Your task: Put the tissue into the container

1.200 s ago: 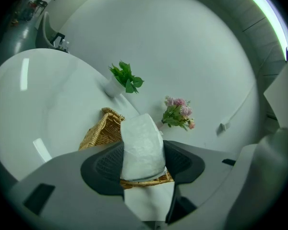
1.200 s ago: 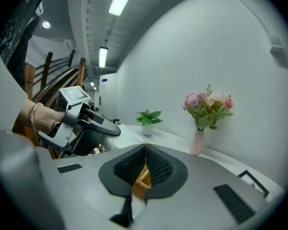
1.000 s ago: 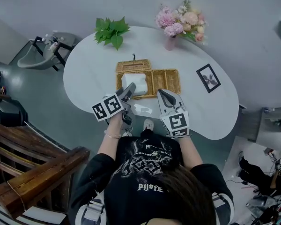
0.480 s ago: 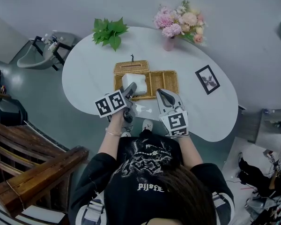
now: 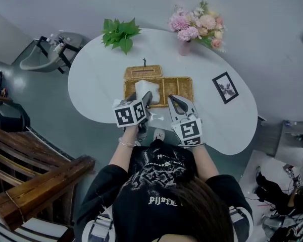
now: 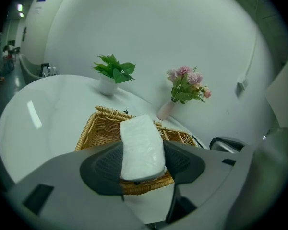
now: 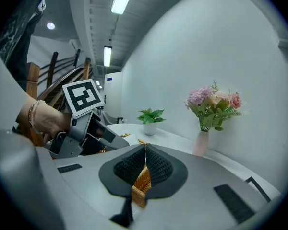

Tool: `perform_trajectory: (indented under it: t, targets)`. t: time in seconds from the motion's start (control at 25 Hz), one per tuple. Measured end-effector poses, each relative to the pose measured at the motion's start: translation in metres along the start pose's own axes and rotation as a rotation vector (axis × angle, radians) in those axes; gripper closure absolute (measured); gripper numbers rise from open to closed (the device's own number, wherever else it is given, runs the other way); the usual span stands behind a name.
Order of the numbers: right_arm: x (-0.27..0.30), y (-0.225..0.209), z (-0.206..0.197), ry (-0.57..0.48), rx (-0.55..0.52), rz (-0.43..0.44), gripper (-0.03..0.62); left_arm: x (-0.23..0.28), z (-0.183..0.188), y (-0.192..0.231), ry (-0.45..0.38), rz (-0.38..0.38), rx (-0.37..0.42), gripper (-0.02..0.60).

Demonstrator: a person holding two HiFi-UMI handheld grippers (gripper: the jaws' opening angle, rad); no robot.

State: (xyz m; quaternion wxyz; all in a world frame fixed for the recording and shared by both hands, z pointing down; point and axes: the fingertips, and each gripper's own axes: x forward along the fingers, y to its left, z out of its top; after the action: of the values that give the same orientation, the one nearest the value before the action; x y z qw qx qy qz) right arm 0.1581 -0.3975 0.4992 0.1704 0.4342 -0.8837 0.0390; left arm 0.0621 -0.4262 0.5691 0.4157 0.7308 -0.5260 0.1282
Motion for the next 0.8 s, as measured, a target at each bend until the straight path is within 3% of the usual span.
perform_trajectory:
  t: [0.16, 0.32, 0.52, 0.8]
  targets:
    - [0.001, 0.001, 0.002, 0.000, -0.001, 0.001, 0.569, 0.002, -0.001, 0.004, -0.020, 0.080, 0.037, 0.321]
    - [0.001, 0.003, 0.000, 0.005, -0.006, 0.000, 0.569, 0.005, -0.005, 0.002, -0.008, 0.118, 0.126, 0.321]
    - [0.001, 0.006, -0.002, 0.011, -0.012, 0.003, 0.569, 0.005, -0.005, 0.002, -0.017, 0.130, 0.133, 0.321]
    - [0.000, 0.011, -0.002, 0.015, -0.017, 0.012, 0.569, 0.003, -0.003, 0.007, -0.083, 0.250, 0.180, 0.319]
